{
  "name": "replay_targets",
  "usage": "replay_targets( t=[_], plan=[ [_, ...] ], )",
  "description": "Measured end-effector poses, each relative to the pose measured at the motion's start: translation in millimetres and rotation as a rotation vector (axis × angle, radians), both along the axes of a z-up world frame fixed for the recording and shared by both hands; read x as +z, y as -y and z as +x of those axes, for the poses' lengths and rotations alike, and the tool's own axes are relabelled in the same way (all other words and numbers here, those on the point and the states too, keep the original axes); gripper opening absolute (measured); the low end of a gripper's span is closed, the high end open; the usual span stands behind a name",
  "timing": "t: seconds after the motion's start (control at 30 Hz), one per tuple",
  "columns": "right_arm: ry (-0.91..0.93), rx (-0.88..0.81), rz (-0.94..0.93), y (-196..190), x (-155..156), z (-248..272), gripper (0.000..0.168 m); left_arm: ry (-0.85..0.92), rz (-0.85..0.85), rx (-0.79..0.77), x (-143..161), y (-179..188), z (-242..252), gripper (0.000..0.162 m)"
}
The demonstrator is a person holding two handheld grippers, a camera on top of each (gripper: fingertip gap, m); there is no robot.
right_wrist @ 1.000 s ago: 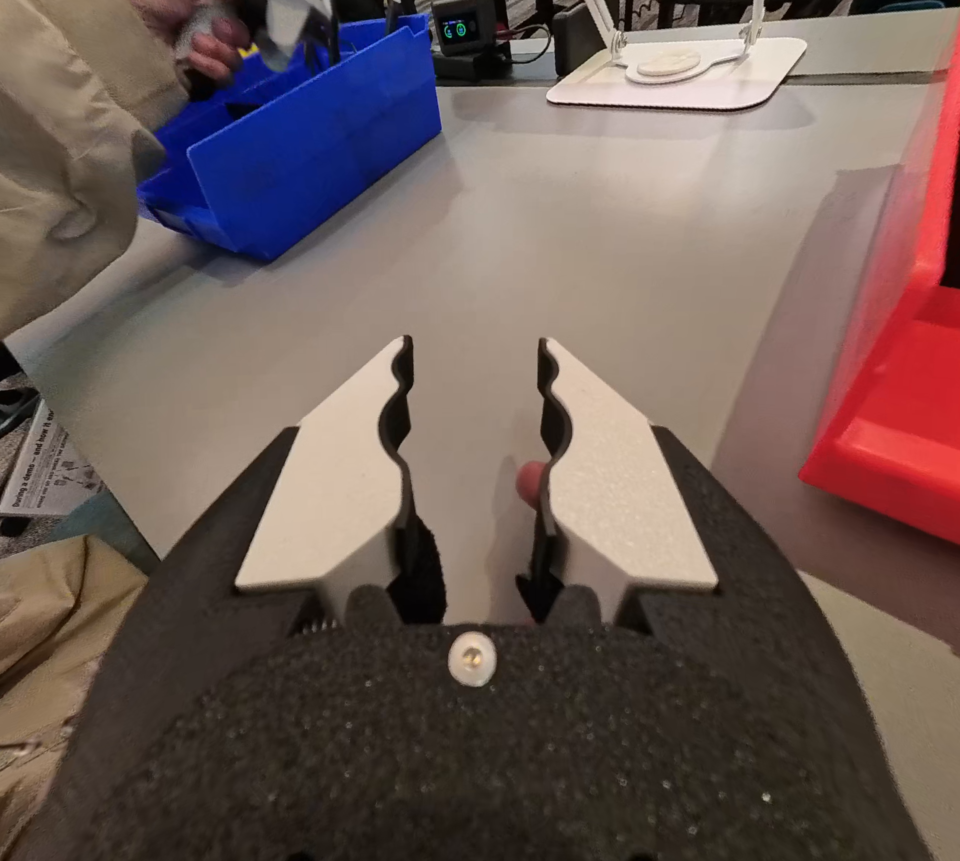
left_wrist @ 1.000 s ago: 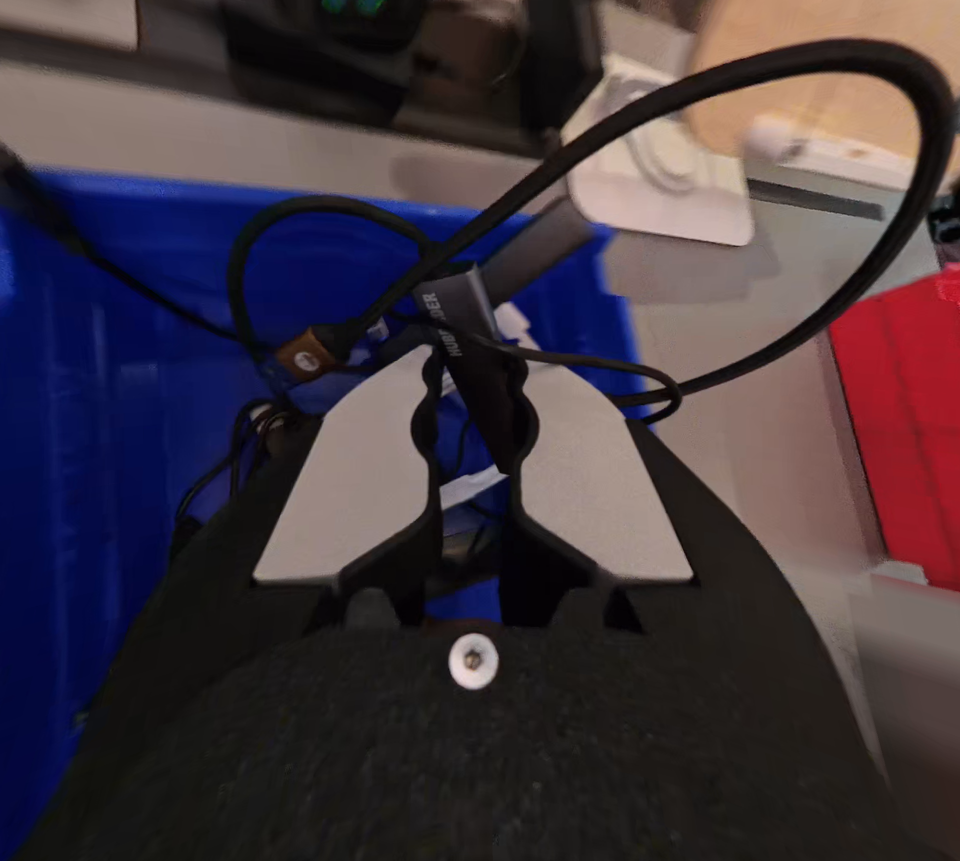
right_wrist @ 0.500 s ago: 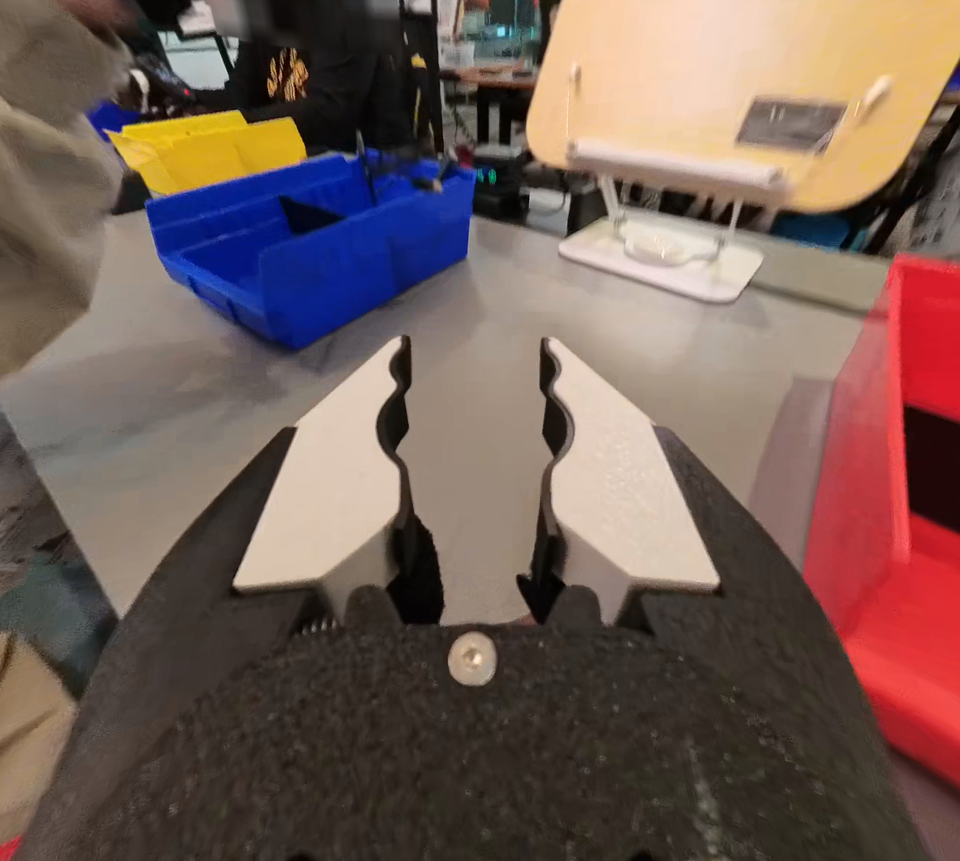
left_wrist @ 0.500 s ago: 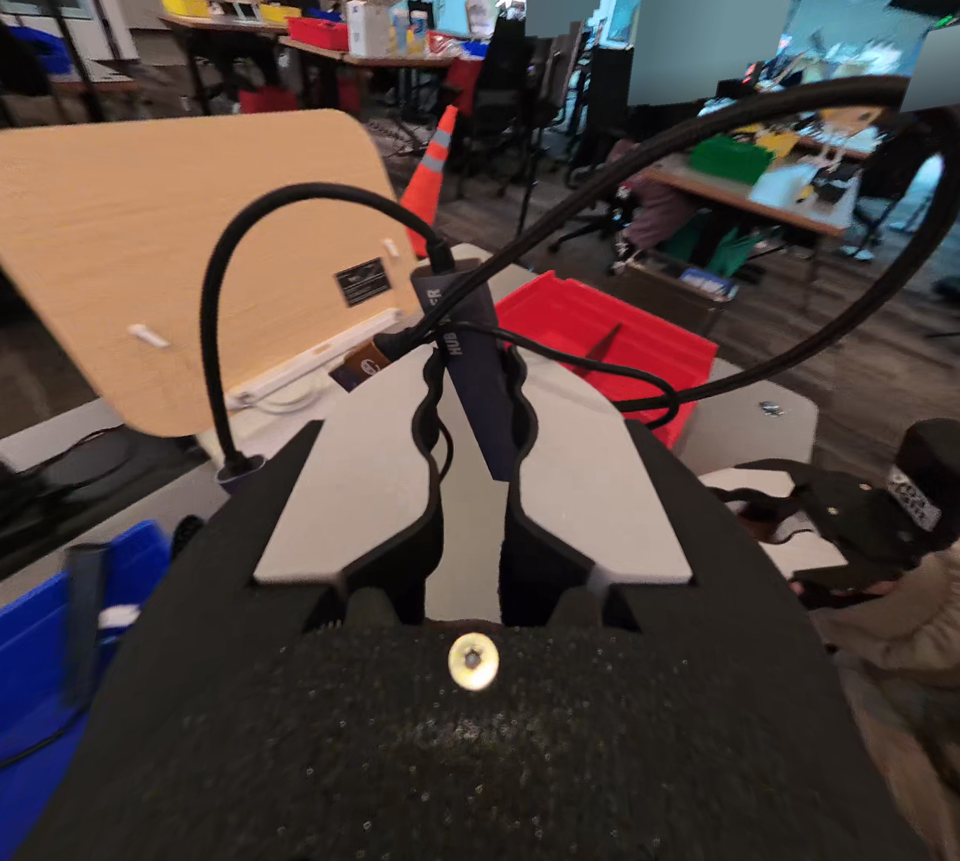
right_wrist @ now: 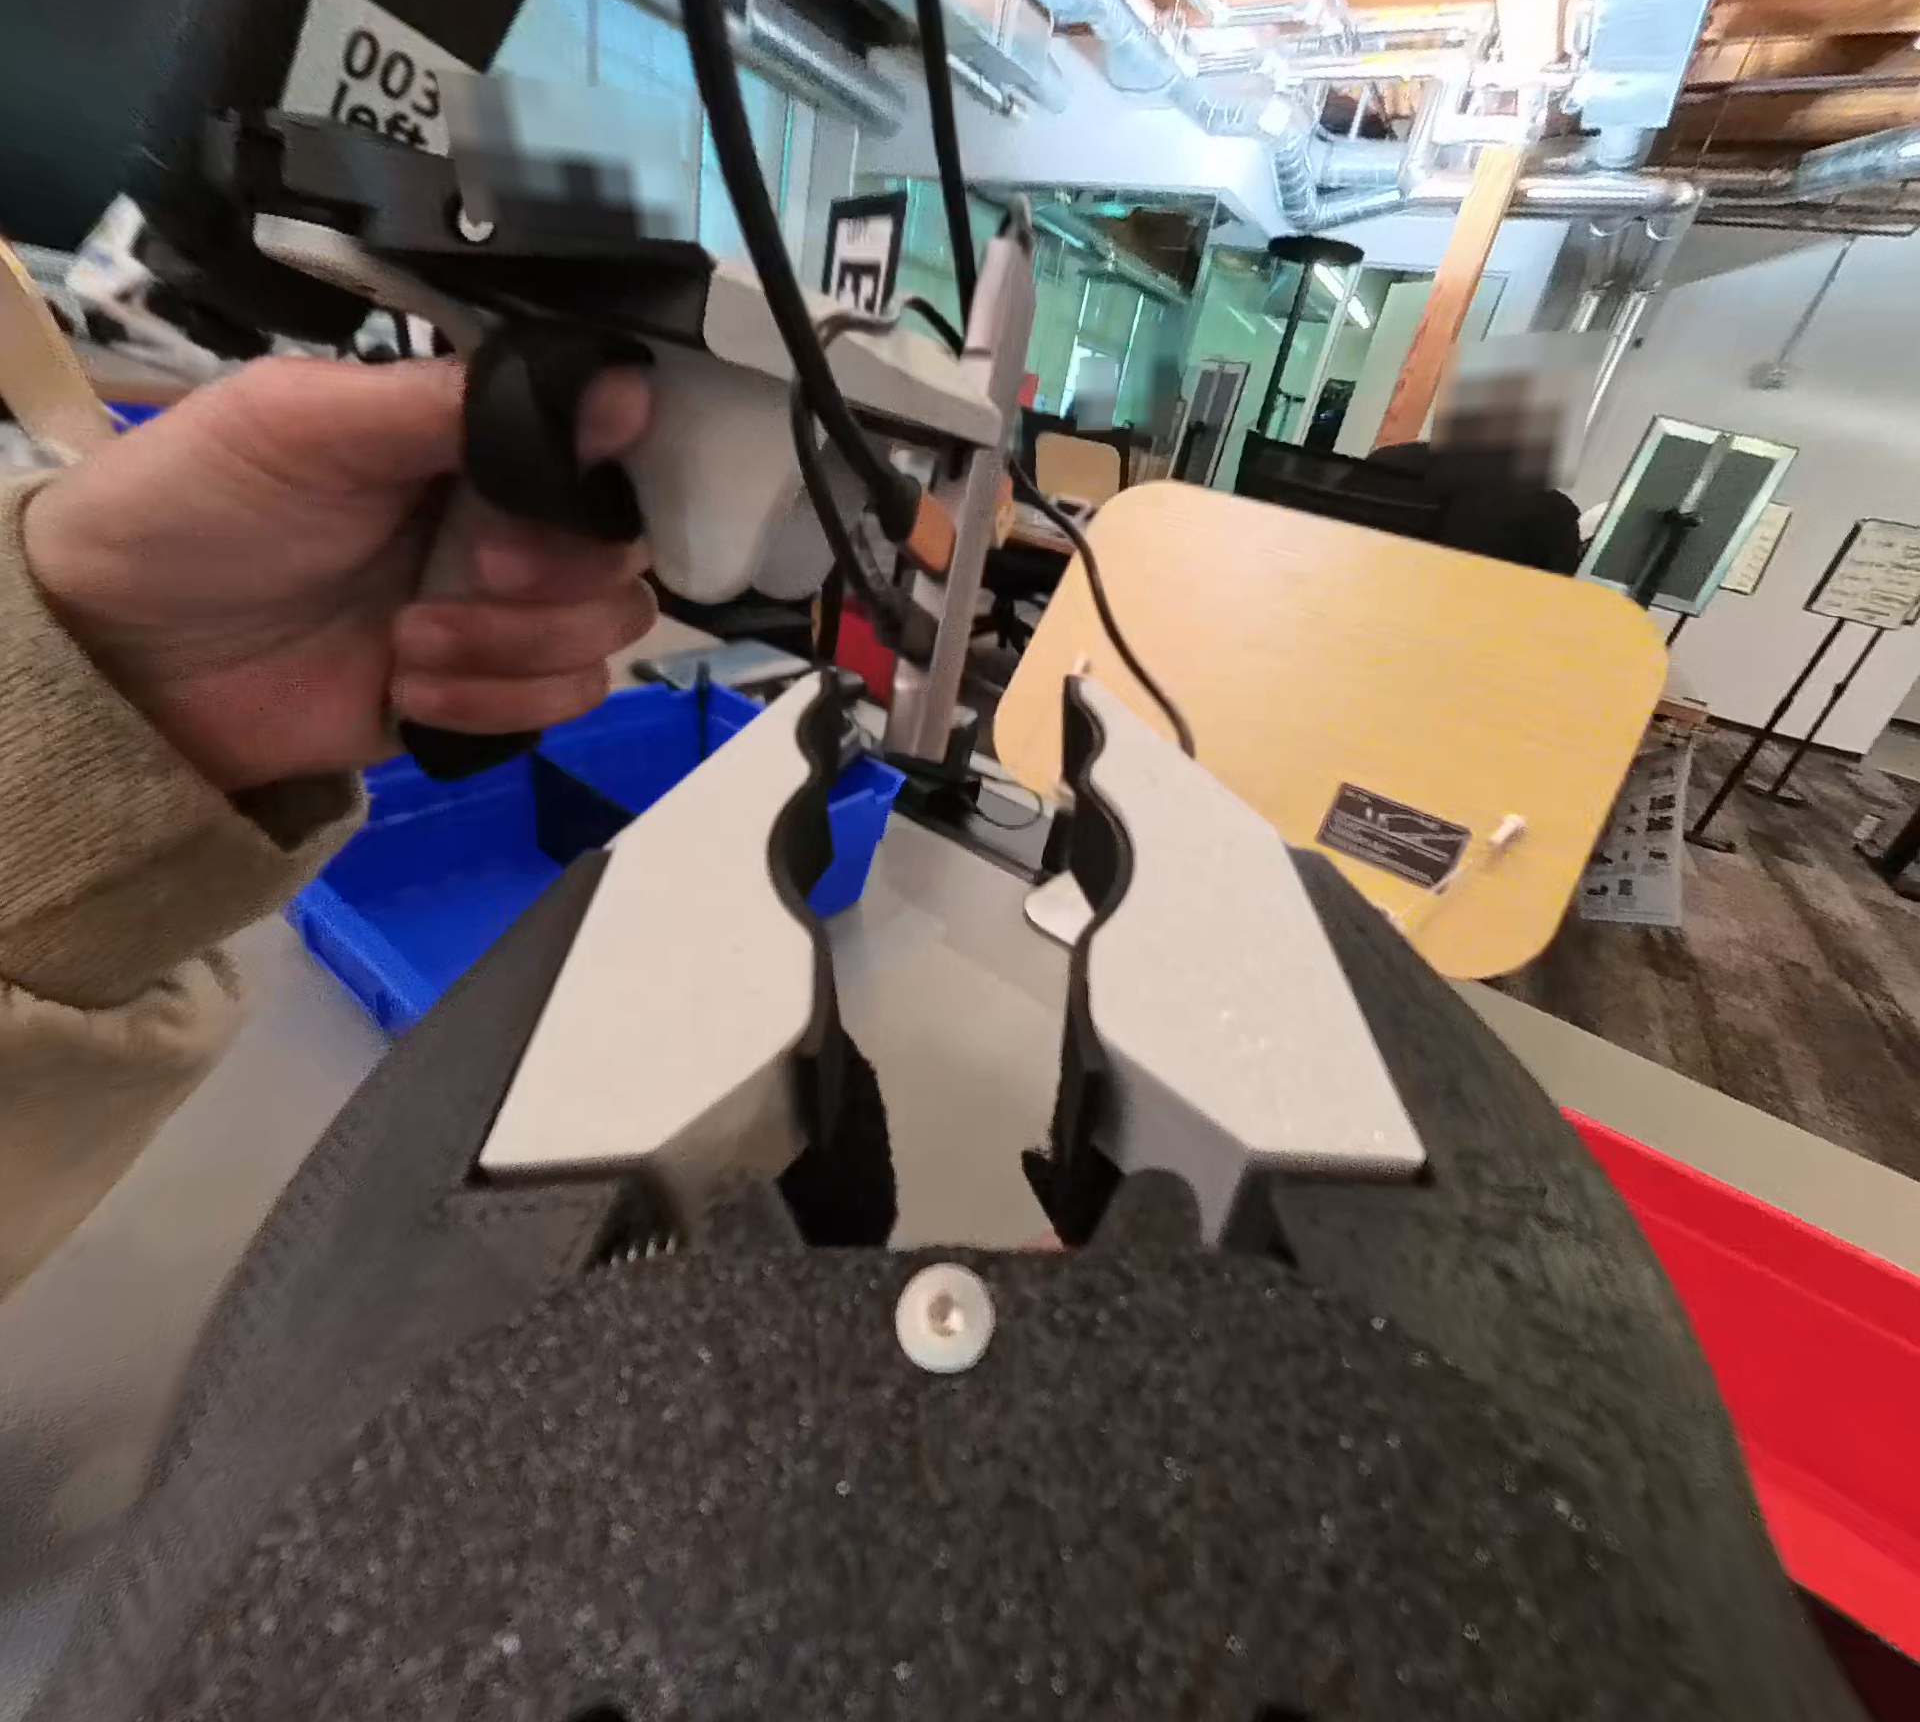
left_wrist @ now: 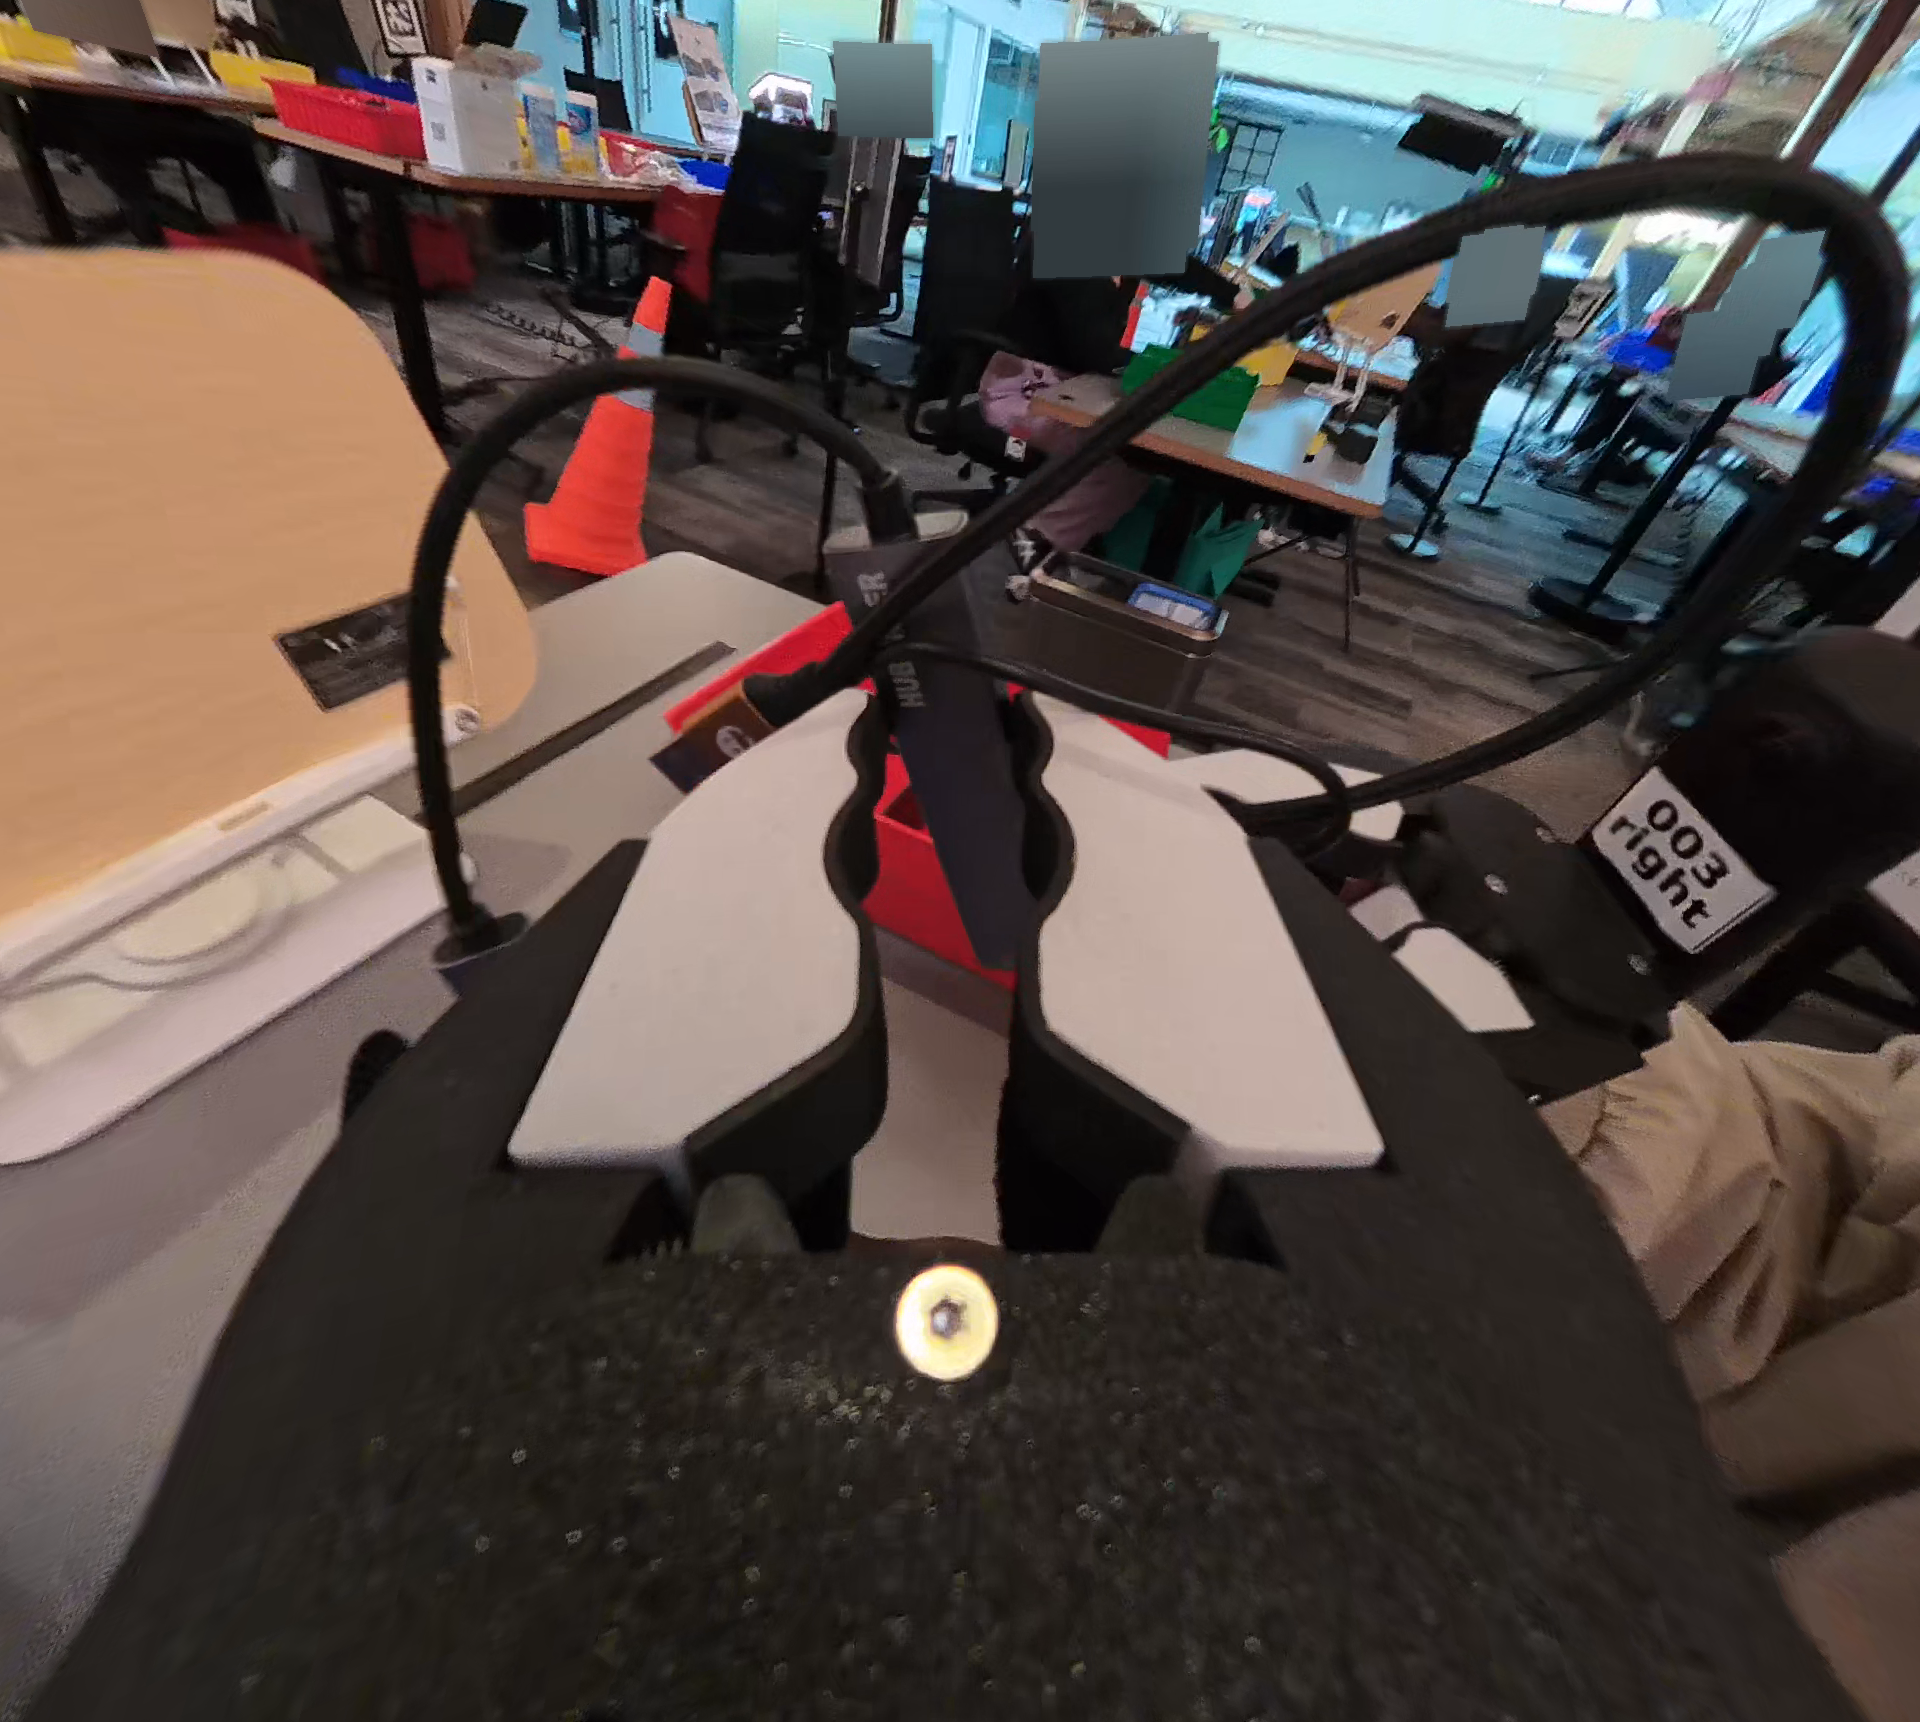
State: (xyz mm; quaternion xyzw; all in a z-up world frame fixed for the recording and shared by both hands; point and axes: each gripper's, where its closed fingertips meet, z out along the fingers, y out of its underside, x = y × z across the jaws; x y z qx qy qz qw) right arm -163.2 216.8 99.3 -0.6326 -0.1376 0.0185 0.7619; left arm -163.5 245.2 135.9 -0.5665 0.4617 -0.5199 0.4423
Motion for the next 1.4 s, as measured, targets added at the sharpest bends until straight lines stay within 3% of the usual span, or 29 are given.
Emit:
replay_targets(
  t=[0.13,0.23,0.4,0.53,0.6,0.67,0.77,0.83,0.93,1.07,1.2,1.3,1.4],
  plan=[
    [0.028,-0.014,-0.083,-10,-31,-5,0.041,0.035,-0.1,0.036,-34,2,9,0.023],
    [0.021,-0.108,-0.113,-22,-51,12,0.01,0.034,-0.17,0.056,-55,2,14,0.023],
    [0.153,-0.046,-0.143,-30,-76,16,0.008,-0.008,-0.232,0.087,-85,-9,9,0.024],
    [0.117,-0.071,-0.19,-36,-91,45,0.008,-0.015,-0.243,0.136,-108,-20,-13,0.012],
    [0.087,-0.058,-0.202,-37,-95,57,0.008,-0.041,-0.283,0.159,-130,-23,-27,0.0],
    [0.109,-0.114,-0.196,-39,-96,75,0.008,-0.098,-0.347,0.157,-163,-17,-37,0.0],
    [0.164,-0.131,-0.144,-38,-91,87,0.008,-0.246,-0.349,0.094,-213,7,-48,0.011],
    [0.249,-0.029,-0.057,-28,-83,73,0.008,-0.314,-0.257,0.096,-228,9,-56,0.023],
    [0.383,0.126,0.055,-9,-74,48,0.008,-0.273,-0.063,0.1,-210,5,-59,0.04],
    [0.472,0.337,0.067,7,-81,25,0.008,-0.055,0.136,0.063,-169,16,-60,0.052],
    [0.443,0.486,0.031,18,-95,11,0.008,0.043,0.103,-0.045,-154,40,-60,0.05],
    [0.448,0.491,-0.025,12,-109,10,0.008,0.085,0.036,-0.23,-143,69,-62,0.047],
    [0.518,0.334,-0.085,-11,-126,33,0.008,0.079,0.06,-0.309,-138,86,-67,0.038]
  ],
)
